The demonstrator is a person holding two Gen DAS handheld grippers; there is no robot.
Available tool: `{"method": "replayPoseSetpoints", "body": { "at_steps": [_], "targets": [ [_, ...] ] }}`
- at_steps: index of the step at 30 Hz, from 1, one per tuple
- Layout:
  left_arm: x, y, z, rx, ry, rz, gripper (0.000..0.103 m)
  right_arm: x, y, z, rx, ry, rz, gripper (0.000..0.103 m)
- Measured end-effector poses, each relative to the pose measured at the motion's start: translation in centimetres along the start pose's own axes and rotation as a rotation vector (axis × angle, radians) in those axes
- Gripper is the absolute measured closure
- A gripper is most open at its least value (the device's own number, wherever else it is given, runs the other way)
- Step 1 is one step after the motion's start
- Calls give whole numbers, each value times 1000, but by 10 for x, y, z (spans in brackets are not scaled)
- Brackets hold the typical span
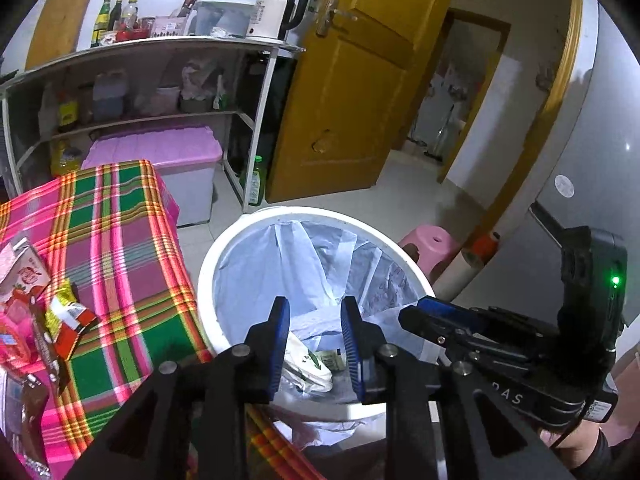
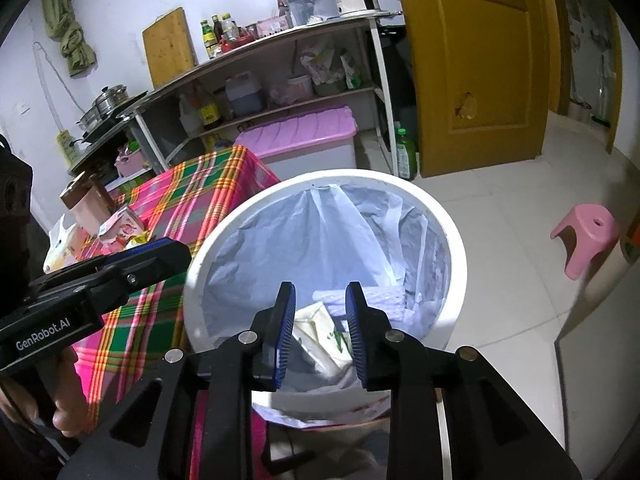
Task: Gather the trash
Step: 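Open both grippers to drop the paper bag and wrapper into the bin, then move both grippers back toward the remaining trash on the table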
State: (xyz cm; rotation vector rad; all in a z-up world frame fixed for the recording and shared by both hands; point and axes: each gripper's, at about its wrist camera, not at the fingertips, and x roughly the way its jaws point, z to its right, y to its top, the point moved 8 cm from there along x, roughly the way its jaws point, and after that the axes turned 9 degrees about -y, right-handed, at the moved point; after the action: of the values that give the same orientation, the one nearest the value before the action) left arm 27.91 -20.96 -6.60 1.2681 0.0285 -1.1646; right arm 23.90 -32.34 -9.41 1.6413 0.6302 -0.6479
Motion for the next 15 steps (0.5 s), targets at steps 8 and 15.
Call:
{"method": "replayPoseSetpoints", "body": {
  "at_steps": [8, 15],
  "targets": [
    [-28, -9, -6, -35, 30, 23, 77, -19, -4, -21, -42, 27, 22, 76],
    [-59, -20, -6, -41, 64, 52, 77, -35, -10, -44, -81, 53, 35, 76]
  ]
}}
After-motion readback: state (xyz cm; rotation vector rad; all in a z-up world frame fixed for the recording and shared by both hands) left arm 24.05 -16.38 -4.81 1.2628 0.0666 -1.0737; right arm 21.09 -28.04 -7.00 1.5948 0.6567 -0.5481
